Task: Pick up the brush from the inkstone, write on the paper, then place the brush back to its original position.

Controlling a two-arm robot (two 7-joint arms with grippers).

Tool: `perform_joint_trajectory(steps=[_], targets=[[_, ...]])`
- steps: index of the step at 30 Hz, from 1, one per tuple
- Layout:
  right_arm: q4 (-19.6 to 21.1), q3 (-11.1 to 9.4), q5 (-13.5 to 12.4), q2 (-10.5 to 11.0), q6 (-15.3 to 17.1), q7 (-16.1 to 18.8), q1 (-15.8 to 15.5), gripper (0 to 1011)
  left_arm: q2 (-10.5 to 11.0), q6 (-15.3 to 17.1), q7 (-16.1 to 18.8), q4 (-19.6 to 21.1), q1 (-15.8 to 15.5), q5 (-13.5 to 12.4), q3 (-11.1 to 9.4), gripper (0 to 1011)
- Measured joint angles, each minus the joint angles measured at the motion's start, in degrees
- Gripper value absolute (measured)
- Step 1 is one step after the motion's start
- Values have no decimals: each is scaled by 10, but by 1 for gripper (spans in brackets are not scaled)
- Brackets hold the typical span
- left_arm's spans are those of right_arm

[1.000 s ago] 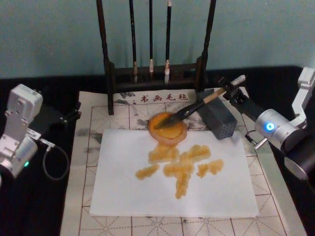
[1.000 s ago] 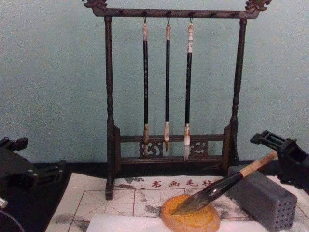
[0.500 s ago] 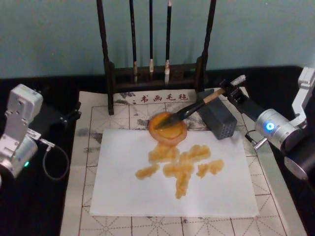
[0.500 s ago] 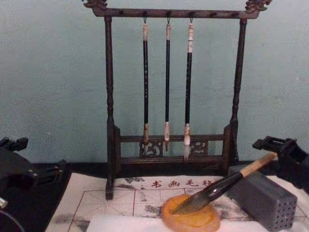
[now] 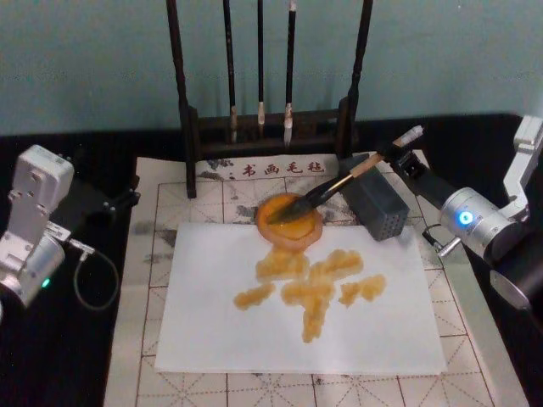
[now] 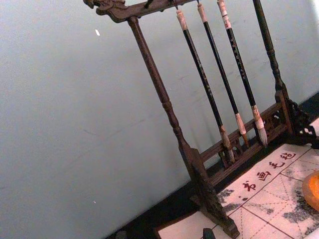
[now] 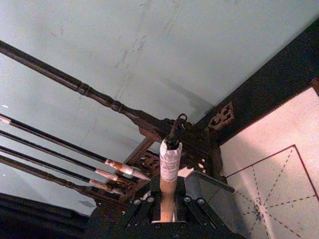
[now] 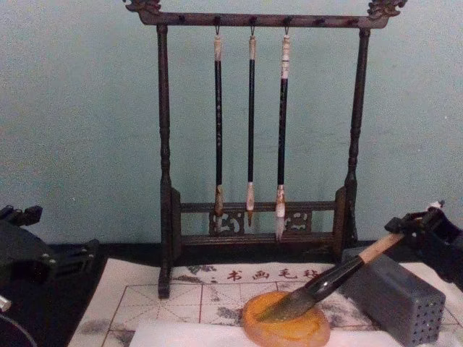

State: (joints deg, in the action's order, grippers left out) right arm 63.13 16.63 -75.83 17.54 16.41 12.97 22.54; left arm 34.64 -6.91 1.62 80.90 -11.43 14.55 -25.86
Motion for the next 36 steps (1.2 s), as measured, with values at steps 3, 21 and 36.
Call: perform_joint_trajectory(steps=[3, 21, 36], targets=[[0, 0, 0, 0, 0, 0, 0, 179, 0, 0, 0, 0, 0, 0, 0, 1001], [3, 7, -13, 5, -3, 7, 4, 179, 0, 0, 0, 0, 0, 0, 0, 1001], [58, 31, -6, 38, -34, 19, -15, 179, 0, 0, 0, 0, 0, 0, 0, 1001]])
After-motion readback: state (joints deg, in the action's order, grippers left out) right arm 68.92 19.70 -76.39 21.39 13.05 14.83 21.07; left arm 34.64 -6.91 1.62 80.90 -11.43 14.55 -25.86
